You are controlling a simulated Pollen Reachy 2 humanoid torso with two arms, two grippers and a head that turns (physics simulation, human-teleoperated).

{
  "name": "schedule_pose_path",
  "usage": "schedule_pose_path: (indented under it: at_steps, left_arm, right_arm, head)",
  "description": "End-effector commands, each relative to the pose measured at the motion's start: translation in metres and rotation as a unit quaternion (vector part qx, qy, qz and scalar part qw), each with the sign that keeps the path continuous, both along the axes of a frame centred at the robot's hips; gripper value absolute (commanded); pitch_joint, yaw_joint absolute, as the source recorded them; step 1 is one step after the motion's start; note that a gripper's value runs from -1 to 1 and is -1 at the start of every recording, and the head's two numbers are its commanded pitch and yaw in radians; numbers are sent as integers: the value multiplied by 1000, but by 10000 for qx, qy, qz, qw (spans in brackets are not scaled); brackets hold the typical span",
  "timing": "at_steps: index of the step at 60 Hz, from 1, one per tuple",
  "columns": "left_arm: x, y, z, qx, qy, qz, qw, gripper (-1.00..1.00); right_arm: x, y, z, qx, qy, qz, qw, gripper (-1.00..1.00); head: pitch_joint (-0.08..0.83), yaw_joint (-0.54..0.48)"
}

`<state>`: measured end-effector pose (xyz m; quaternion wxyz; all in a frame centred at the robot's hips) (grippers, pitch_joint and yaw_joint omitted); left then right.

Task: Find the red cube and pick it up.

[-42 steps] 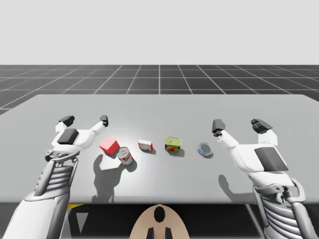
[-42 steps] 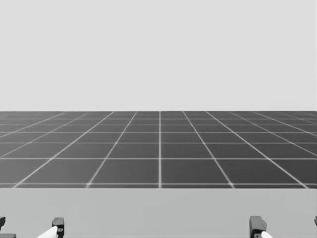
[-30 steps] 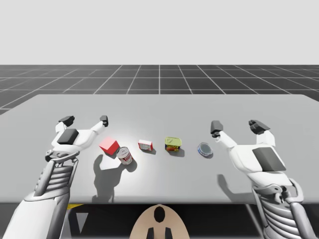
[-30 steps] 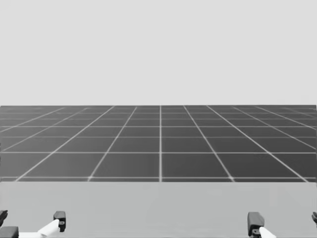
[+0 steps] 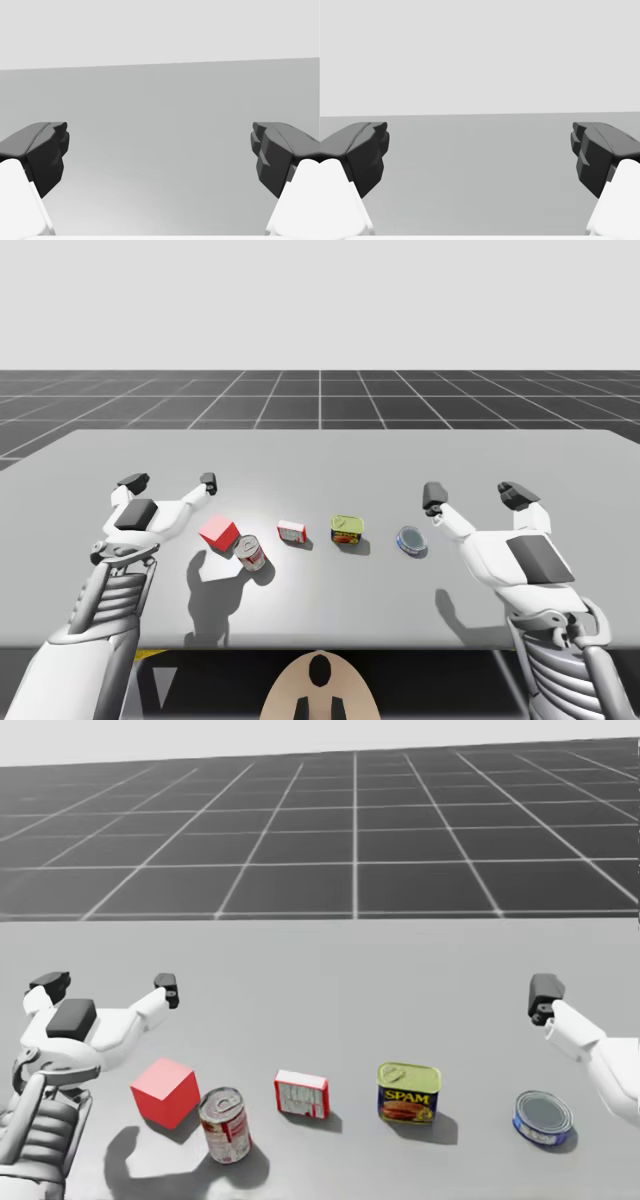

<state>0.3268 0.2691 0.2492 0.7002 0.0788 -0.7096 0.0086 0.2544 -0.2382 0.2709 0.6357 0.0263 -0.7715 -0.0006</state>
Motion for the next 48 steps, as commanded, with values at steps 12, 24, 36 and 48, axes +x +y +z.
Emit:
schedule_pose_path:
  at_steps: [12,24,36,48]
  left_arm:
    - [1,0,-1,2,32,11,10000,-1000]
    - [2,0,-1,-29,44,1,10000,-1000]
    - [1,-1,0,-104,55,-57,9999,-1000]
    - [-6,1,12,-449,89,-318,9984,-1000]
  right_arm:
    - [0,1,-1,64,41,12,10000,-1000]
    - [0,0,-2,65,66,36,10000,-1000]
    - [0,0,-2,66,91,64,9999,-1000]
    - [0,0,-2,78,110,57,9999,-1000]
  head:
    - [547,275]
    - [598,367]
    - [629,388]
    - [621,377]
